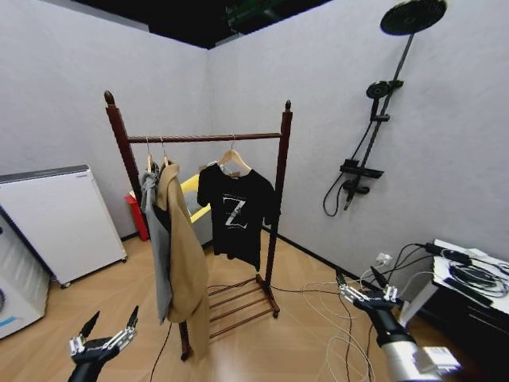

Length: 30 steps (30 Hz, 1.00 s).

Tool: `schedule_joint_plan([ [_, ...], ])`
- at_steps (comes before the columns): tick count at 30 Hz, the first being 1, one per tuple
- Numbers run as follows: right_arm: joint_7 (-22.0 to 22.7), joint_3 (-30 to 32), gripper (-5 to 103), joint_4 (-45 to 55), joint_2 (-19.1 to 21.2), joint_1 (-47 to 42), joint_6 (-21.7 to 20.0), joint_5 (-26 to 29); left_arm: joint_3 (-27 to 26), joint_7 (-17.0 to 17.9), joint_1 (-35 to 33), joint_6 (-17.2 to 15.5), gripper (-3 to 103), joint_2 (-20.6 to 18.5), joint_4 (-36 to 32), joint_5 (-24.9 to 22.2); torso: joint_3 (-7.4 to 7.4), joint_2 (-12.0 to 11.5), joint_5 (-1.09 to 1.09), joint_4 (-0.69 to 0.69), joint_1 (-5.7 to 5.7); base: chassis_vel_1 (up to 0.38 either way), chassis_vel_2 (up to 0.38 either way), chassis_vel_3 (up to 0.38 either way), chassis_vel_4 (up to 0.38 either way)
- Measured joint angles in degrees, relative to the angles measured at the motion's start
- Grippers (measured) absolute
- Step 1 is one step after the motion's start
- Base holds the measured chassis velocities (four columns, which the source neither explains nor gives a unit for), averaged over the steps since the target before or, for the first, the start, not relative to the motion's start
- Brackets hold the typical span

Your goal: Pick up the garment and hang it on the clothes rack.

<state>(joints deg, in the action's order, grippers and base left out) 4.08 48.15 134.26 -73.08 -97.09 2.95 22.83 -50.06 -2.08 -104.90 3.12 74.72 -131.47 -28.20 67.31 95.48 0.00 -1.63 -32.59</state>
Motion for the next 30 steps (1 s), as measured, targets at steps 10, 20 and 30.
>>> schedule_joint_plan([
  [10, 0.0, 0.0, 100, -0.1, 0.0, 0.1, 0.0, 0.0, 0.0, 0.0, 0.0, 0.0, 100, 0.0, 0.0, 0.0, 0.0, 0.0, 0.0, 0.01, 0.0, -0.065, -0.07, -0.063, -0.065],
  [20, 0.0, -0.1, 100, -0.1, 0.1, 0.1, -0.1, 0.1, 0.0, 0.0, 0.0, 0.0, 100, 0.0, 0.0, 0.0, 0.0, 0.0, 0.01, 0.0, 0.0, -0.119, -0.111, -0.115, -0.109],
  [30, 0.0, 0.0, 100, -0.1, 0.1, 0.1, -0.1, 0.1, 0.0, 0.0, 0.0, 0.0, 100, 0.0, 0.0, 0.0, 0.01, 0.0, 0.02, 0.01, -0.02, -0.111, -0.126, -0.123, -0.117],
])
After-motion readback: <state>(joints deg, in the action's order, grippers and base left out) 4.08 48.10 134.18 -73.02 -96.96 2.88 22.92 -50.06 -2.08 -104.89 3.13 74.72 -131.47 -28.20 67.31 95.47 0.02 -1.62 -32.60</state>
